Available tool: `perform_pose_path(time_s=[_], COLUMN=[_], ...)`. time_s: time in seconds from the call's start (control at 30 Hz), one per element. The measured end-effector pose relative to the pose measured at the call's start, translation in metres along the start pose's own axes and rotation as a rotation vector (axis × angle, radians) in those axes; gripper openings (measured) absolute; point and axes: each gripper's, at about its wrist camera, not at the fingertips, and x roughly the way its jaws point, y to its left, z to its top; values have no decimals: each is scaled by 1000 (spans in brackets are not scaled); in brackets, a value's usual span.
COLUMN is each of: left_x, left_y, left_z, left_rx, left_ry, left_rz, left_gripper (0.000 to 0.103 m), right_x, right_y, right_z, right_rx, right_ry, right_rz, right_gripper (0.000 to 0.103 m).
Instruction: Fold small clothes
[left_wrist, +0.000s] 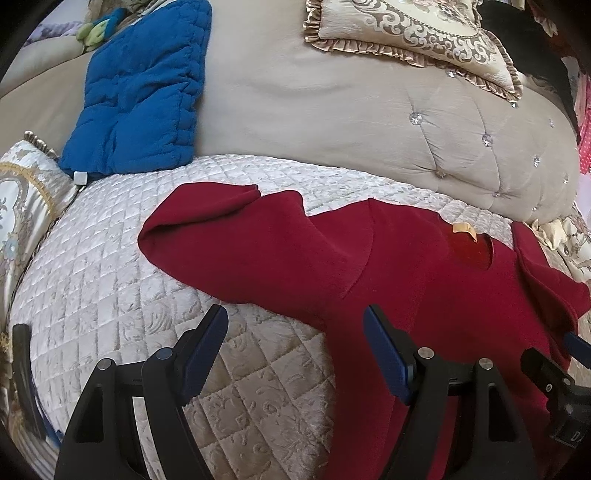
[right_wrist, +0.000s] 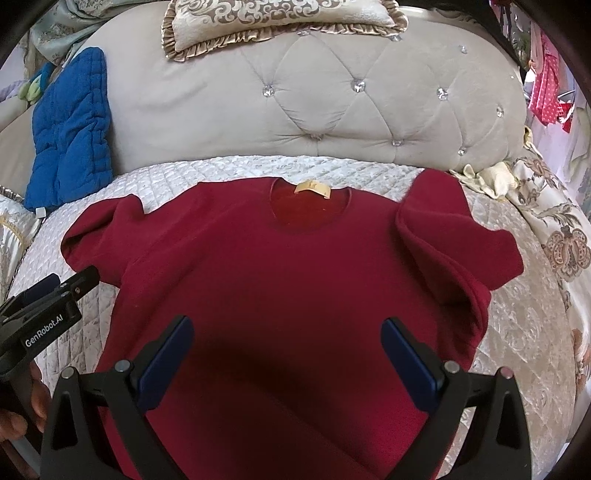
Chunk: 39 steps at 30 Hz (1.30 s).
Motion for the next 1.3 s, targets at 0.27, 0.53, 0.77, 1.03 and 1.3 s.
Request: perform_pose_path(time_s=[0.27,0.53,0.77,1.03,1.3], left_x=[3,7,11,12,12], left_y=[1,5,7,9,8], left_z=[1,3,4,4,4], left_rx=[-4,-11,-16,-15,-15], left_ry=[8,15,22,26,26], left_rz=[7,11,16,18,18], left_gripper=[56,56,56,56,56], right_x=[6,13,17,25,26], right_y=[3,8,13,15,15], right_z=[0,2,5,3,3], right_rx=[-5,-18,-21,-10,-7], right_ry=[12,23,26,45,42], right_rz=[6,12,18,32,26], right_gripper=[103,103,103,103,103])
